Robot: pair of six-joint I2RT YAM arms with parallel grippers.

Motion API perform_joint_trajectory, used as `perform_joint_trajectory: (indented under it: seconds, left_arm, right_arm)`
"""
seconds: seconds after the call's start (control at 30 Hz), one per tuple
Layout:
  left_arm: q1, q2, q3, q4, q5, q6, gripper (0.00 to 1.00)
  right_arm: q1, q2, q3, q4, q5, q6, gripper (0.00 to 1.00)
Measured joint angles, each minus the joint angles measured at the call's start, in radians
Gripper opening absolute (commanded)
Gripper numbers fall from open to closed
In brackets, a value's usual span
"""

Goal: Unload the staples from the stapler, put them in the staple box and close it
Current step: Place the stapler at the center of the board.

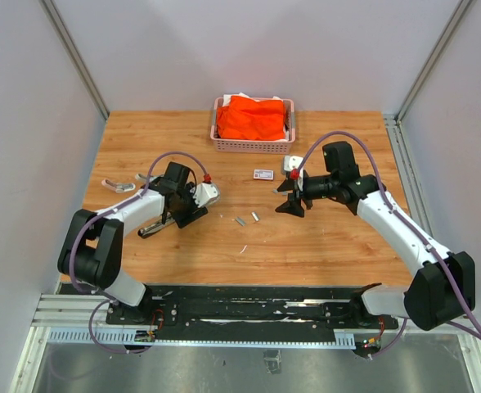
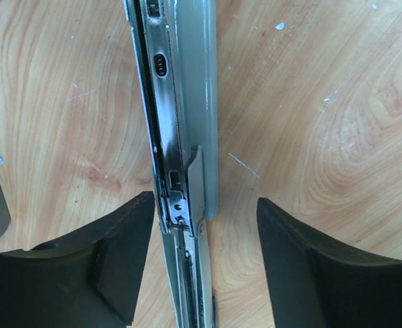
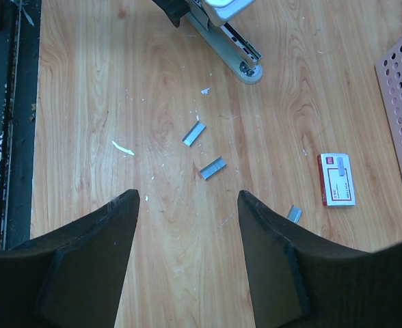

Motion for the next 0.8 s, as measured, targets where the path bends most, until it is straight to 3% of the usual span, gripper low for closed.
perform_joint_trajectory:
  seconds: [0.13, 0.57, 0.8]
  left_arm:
    - [0.032, 0.052, 0.037, -0.018, 0.009, -0.004, 0.61]
    - [0.051, 0.091, 0.057, -0.02, -0.015, 0.016, 0.3]
    - [0.105, 0.091, 0.056, -0.016, -0.029, 0.082, 0.27]
  right_arm:
    - [-0.003, 0.0, -0.009, 0.013, -0.001, -0.001, 0.61]
    - [-0.007, 0.0, -0.022, 0.04, -0.015, -0.003, 0.61]
    - [-0.007, 0.0, -0.024, 0.052, -0.016, 0.002, 0.61]
